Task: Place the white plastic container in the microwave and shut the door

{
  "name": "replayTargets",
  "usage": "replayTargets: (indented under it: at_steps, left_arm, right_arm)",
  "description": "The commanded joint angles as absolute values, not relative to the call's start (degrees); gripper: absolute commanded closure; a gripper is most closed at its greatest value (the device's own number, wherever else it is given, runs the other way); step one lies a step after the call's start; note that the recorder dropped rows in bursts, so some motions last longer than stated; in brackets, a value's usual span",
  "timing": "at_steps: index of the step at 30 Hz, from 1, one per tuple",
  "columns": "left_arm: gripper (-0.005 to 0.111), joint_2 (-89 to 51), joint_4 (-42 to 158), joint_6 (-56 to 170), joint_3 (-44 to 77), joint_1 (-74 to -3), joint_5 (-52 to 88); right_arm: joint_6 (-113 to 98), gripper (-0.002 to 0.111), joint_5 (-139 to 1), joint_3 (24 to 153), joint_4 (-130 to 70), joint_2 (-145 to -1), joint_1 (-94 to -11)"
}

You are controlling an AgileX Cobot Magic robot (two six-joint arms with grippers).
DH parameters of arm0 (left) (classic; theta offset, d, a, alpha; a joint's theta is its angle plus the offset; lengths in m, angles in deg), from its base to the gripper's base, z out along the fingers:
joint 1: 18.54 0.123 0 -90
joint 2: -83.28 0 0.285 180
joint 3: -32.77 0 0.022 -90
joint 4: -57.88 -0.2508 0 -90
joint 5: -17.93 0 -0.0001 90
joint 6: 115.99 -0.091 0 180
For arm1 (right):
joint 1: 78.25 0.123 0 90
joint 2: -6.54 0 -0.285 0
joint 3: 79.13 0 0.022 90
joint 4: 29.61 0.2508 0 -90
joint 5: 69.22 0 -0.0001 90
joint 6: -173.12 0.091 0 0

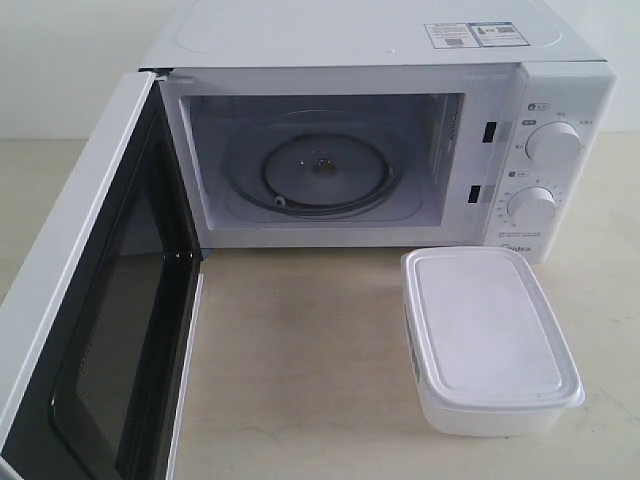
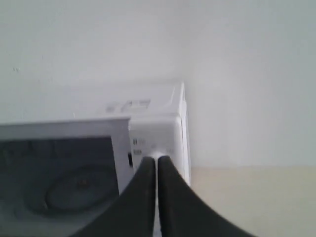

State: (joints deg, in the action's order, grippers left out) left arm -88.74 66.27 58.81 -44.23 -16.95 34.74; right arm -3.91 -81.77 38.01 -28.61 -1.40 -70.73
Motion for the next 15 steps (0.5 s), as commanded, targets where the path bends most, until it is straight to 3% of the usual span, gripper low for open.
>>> replayTargets:
  at_steps: [1,8,15]
  left_arm:
    - [0.102,-88.93,65.92,59.21,-44.45,-16.88,34.25]
    - [0.102,-88.93,65.92,59.21,-44.45,-16.88,34.25]
    - [0.102,-88.93,65.92,59.21,-44.45,-16.88,34.25]
  right_arm:
    - [-4.04,0.108,-75.33,42.92,-28.54,-1.25,-70.92]
    - [9.58,0.108,-65.44,46.86,-28.40,-1.25,-70.92]
    - [-1.77,0.108,-64.28,53.44,-29.03,-5.96,-70.92]
